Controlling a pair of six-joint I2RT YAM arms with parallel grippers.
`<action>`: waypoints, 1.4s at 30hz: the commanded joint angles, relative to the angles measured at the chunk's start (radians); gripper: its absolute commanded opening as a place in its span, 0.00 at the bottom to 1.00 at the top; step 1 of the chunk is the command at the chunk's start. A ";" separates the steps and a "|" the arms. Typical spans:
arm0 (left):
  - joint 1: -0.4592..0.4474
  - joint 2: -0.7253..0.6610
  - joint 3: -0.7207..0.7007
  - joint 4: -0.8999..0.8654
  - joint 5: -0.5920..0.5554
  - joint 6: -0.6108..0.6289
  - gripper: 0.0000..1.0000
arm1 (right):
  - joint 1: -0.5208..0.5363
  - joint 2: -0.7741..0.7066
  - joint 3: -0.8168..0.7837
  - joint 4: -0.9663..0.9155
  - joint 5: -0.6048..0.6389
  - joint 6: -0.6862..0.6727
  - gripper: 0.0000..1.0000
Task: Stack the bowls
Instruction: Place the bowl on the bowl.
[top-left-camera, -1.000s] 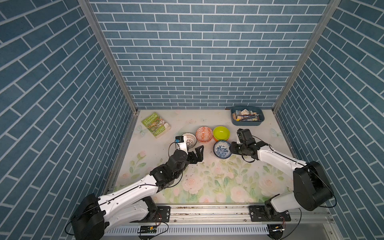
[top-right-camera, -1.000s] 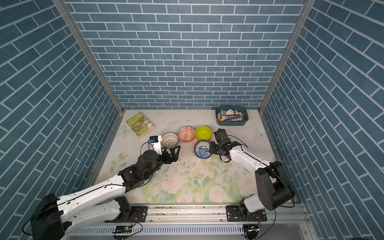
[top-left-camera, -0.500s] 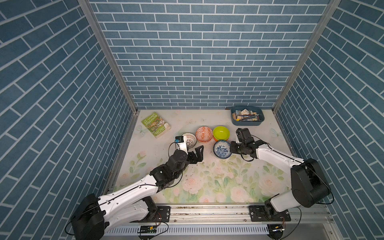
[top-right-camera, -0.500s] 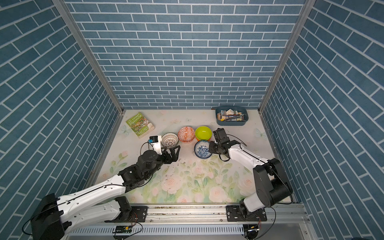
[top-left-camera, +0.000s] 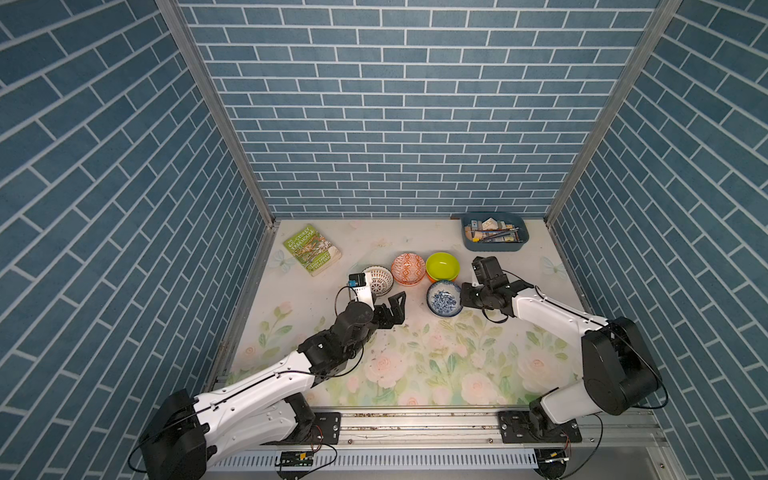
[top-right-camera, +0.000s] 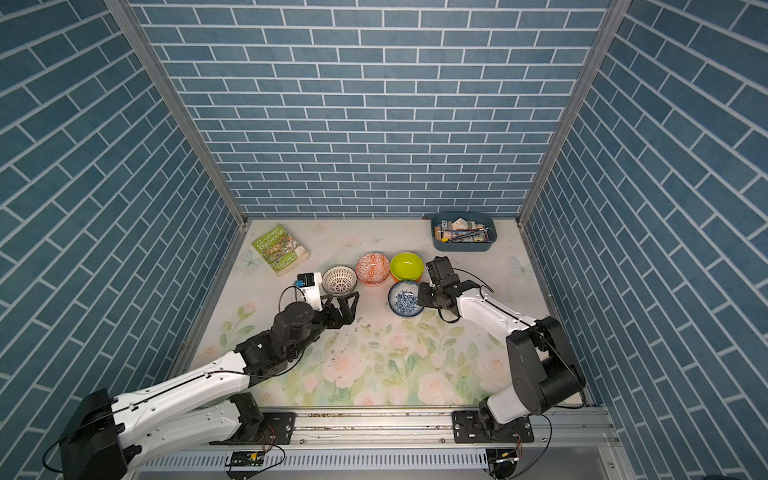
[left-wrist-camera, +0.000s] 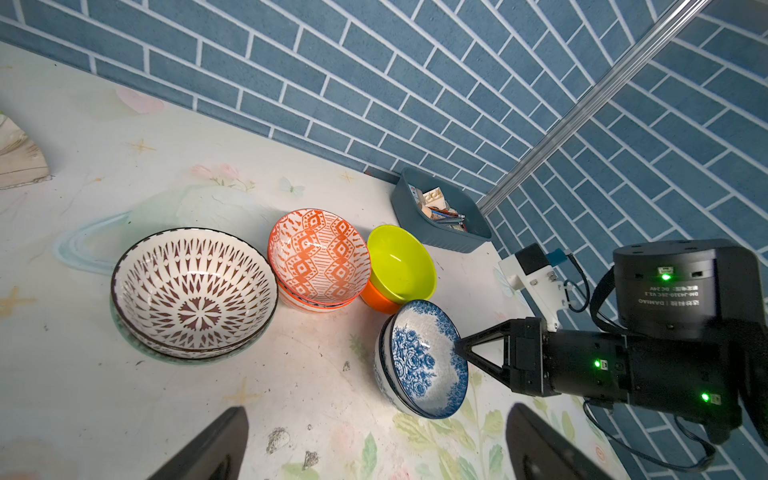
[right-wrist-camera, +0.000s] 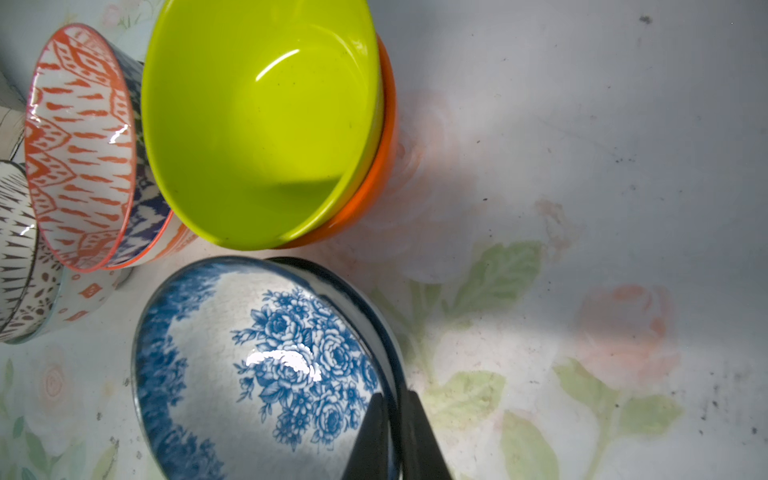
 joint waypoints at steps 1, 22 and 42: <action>0.005 -0.011 -0.016 0.008 -0.012 -0.003 1.00 | 0.003 -0.037 0.006 -0.026 -0.006 0.008 0.07; 0.005 -0.010 -0.035 0.036 -0.009 -0.015 1.00 | 0.003 -0.058 -0.025 -0.029 -0.078 0.053 0.00; 0.005 0.002 -0.031 0.046 -0.003 -0.012 1.00 | -0.014 -0.105 -0.021 -0.052 -0.095 0.105 0.00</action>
